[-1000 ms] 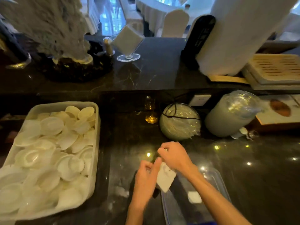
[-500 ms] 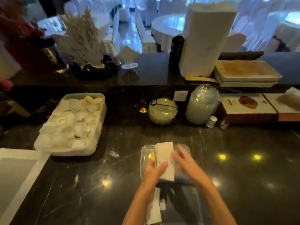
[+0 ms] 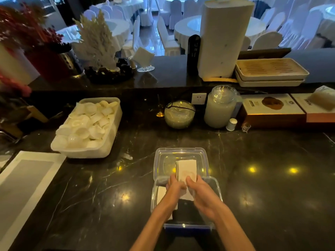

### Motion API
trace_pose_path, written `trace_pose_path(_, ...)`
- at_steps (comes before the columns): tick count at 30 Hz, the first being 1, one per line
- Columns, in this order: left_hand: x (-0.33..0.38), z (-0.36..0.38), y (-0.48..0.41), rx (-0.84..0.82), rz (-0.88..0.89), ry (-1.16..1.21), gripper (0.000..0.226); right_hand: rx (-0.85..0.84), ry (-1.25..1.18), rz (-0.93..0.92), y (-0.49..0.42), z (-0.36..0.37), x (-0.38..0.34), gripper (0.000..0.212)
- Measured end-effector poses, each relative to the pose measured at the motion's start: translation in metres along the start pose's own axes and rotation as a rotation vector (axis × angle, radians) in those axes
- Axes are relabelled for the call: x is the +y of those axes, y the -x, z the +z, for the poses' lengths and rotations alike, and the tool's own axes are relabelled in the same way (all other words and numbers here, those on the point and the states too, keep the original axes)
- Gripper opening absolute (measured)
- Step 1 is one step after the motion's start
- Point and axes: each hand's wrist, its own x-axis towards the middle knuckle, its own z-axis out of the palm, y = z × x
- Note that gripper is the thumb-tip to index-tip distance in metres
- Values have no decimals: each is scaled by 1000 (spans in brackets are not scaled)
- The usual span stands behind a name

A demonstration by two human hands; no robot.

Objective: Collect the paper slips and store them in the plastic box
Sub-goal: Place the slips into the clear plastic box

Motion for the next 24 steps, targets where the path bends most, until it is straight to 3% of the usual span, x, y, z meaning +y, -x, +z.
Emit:
trace_pose_path(4, -16, -10, 0, -40, 66, -119, 61, 35, -11, 52, -2, -20, 10, 36)
trace_pose_path(9, -64, -49, -17, 322, 123, -430, 63, 136, 276, 140, -3, -48, 36, 45)
trace_pose_path(14, -96, -66, -21, 172, 44, -495, 83, 96, 542, 172, -8, -35, 58, 37)
trace_pose_path(18, -105, -67, -12, 310, 355, -700, 77, -26, 837, 124, -16, -30, 41, 53)
trace_pose_path(21, -91, -66, -20, 119, 525, -862, 72, -142, 1140, 87, -20, -31, 26, 64)
trace_pose_path(24, -62, -58, -33, -313, 309, -809, 83, -249, 1263, 35, -15, -31, 8, 65)
